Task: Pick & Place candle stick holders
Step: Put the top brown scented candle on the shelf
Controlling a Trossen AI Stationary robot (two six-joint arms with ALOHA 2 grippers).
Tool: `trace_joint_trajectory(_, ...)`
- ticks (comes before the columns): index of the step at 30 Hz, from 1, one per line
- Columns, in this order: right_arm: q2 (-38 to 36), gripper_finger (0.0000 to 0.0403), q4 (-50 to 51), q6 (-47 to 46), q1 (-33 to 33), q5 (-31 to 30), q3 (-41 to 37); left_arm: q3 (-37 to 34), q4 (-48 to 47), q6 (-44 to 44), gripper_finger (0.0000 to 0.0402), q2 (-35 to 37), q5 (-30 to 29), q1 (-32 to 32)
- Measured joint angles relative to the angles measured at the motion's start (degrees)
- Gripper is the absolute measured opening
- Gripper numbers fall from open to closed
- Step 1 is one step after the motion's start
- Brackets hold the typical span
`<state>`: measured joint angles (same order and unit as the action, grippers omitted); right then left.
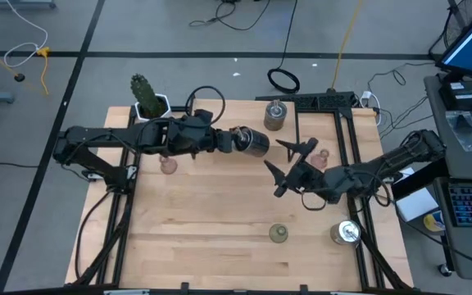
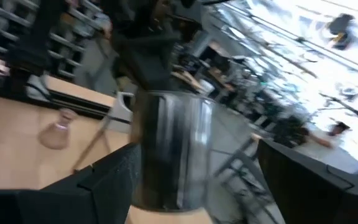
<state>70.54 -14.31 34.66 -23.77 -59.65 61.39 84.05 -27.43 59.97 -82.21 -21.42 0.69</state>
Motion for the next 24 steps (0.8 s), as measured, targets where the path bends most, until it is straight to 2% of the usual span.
trace_joint_trajectory(4, 0.0, 0.0315, 5.5, -5.5, 2.0, 5.5, 2.4, 0.0, 0.2, -0.4, 0.0, 0.0, -0.1, 0.0)
trace_joint_trajectory(7, 0.0, 0.0315, 7.4, -7.9, 3.4, 6.2, 2.6, 0.0, 0.2, -0.9, 0.0, 0.0, -0.2, 0.0)
trace_joint_trajectory(12, 0.1, 0.0315, 9.3, -11.6, 5.6, 13.5, 2.6, 0.0, 0.7, -1.3, 0.0, 0.0, -0.5, 0.0)
trace_joint_trajectory(17, 0.4, 0.0316, 9.7, -12.4, 8.1, 13.7, 2.6, 0.0, 0.9, -1.4, 0.0, 0.0, -0.5, 0.0)
trace_joint_trajectory(24, 0.4, 0.0316, 10.3, -15.1, 11.7, 22.1, 2.6, 0.0, 2.2, -2.9, 0.0, 0.0, -1.2, 0.0)
